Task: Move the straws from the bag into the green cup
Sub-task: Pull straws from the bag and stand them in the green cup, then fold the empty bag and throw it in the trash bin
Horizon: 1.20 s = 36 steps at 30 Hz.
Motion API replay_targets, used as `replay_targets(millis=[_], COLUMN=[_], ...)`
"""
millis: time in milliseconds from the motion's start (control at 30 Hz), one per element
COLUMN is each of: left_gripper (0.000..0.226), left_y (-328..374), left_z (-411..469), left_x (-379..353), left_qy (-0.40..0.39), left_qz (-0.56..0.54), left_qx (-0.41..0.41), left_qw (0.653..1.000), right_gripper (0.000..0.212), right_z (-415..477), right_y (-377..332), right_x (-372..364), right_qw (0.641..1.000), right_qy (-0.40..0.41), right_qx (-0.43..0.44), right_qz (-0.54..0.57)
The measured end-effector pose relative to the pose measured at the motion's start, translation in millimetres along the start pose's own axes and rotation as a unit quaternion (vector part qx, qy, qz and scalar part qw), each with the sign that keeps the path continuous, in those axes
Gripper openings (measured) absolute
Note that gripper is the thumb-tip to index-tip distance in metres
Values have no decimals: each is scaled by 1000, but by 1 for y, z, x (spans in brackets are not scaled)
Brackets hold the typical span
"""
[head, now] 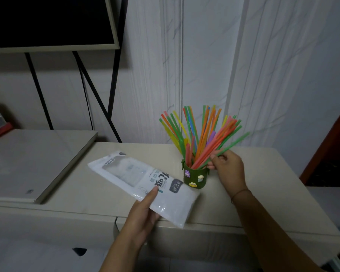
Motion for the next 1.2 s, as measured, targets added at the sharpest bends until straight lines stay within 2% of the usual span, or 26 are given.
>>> replay_targets(millis=[133,233,300,367,400,433,500,533,567,600,667,800,867,967,1200], left_gripper=[47,54,58,61,62,64,66,66,66,66,63,53,50,45,39], left_y=[-7,-9,-9,-10,-11,-12,-18,-23,-27,-31,-31,-15,-8,2,10], left_z=[-6,-12,-17,-22,-25,-27,-32,-35,-37,-39,-40,-31,-30,-32,-38], left_x=[5,7,8,8,8,6,0,-4,-8,-10,-10,14,20,21,26], left_qy=[-41,-73,-93,-113,-126,-139,-173,-191,-206,-213,-198,-57,-27,-24,-36], left_qz=[64,90,102,117,121,124,133,139,143,144,140,158,174,205,245], left_qx=[38,58,71,83,90,98,118,128,136,142,140,82,54,32,45], left_qw=[996,992,988,983,981,978,969,963,958,956,960,982,983,978,968], right_gripper=[3,11,21,21,14,12,33,42,43,41,32,22,22,28,10], right_z=[-5,-15,-27,-46,-56,-70,-106,-124,-135,-138,-132,-121,-120,-113,-101], right_y=[5,9,16,21,27,34,44,46,45,43,35,26,25,28,35], right_x=[-4,2,11,16,13,1,-33,-47,-54,-56,-54,-47,-50,-54,-56], right_qw=[1000,999,998,994,991,982,931,901,883,881,901,942,946,946,944], right_qy=[-12,-1,21,33,9,-51,-230,-297,-327,-331,-306,-278,-272,-270,-286], right_qx=[-19,-40,-66,-94,-120,-162,-258,-289,-304,-301,-262,-180,-168,-167,-146], right_qz=[-12,-29,-6,39,63,86,116,132,145,158,161,59,51,61,78])
Point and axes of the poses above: each hand's wrist, its own z-axis towards the middle knuckle, its own x-axis out of the back of the hand, y = z × x, the point moved 7 cm from there along z, towards the middle knuckle, and after that the axes turned 4 degrees about -y, right-handed, at the moved point
